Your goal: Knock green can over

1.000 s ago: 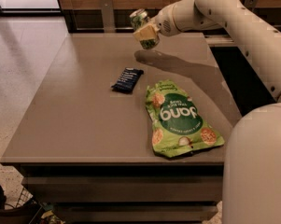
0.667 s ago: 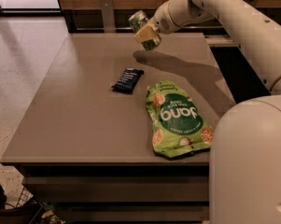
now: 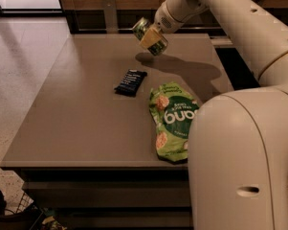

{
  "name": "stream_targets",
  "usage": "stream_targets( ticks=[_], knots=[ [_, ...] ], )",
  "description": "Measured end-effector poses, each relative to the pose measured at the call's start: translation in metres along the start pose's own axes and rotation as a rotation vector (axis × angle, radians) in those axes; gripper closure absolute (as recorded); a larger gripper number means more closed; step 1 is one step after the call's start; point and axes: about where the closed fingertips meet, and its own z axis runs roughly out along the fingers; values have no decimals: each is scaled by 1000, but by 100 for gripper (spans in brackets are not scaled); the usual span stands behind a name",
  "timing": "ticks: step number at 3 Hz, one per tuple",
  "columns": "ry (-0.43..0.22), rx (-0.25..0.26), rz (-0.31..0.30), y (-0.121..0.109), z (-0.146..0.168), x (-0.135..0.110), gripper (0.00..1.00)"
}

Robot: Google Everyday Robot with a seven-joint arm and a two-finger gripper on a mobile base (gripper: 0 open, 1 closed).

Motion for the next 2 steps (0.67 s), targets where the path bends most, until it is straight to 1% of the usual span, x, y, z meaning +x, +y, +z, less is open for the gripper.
stream_targets(
  ticks=[1, 2],
  knots=[
    [82, -5, -1, 0, 6, 9, 100],
    [142, -13, -5, 1, 12, 14, 100]
  ],
)
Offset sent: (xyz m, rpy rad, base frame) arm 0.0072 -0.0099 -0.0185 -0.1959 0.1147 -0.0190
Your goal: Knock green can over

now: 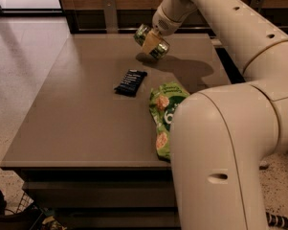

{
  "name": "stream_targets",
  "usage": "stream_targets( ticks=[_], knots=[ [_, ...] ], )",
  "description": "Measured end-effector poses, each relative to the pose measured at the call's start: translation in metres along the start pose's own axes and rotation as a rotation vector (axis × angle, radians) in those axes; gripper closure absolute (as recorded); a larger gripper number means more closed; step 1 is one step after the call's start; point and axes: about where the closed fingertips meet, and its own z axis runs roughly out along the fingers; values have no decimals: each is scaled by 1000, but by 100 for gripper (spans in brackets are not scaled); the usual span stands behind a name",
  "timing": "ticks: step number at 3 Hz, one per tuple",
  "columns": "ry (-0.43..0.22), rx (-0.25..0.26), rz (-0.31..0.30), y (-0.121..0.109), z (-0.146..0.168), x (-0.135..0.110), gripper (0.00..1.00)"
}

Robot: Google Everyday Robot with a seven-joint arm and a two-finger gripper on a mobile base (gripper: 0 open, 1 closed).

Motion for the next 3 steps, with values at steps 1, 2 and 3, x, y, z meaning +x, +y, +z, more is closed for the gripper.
stream_targets(
  ticks=[1, 2, 3],
  knots=[
    [47, -52, -19, 6, 22, 1, 100],
    [53, -118, -37, 15, 49, -2, 100],
    [54, -122, -37, 16, 49, -4, 97]
  ],
)
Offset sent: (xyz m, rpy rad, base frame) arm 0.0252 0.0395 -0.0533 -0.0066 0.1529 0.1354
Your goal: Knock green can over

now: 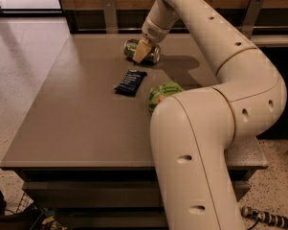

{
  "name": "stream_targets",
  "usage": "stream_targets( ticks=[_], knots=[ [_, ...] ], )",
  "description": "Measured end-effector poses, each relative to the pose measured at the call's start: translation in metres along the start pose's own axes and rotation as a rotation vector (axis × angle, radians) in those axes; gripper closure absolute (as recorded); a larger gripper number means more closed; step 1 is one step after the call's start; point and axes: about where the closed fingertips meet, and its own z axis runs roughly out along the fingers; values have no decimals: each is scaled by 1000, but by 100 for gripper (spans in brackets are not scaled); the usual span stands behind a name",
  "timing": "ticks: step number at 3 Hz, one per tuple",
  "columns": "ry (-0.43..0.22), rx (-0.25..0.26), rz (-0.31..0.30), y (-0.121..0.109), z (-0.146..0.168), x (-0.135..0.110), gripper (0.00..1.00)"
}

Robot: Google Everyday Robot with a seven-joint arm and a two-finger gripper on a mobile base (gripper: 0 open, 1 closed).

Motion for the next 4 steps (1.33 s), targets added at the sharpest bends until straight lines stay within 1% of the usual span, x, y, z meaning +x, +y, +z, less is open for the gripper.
stream_targets(
  ticks=[1, 3, 4],
  knots=[
    [1, -1, 0, 0, -1, -1, 66],
    [2, -4, 0, 0, 1, -2, 20],
    [2, -4, 0, 0, 0, -2, 0]
  ],
)
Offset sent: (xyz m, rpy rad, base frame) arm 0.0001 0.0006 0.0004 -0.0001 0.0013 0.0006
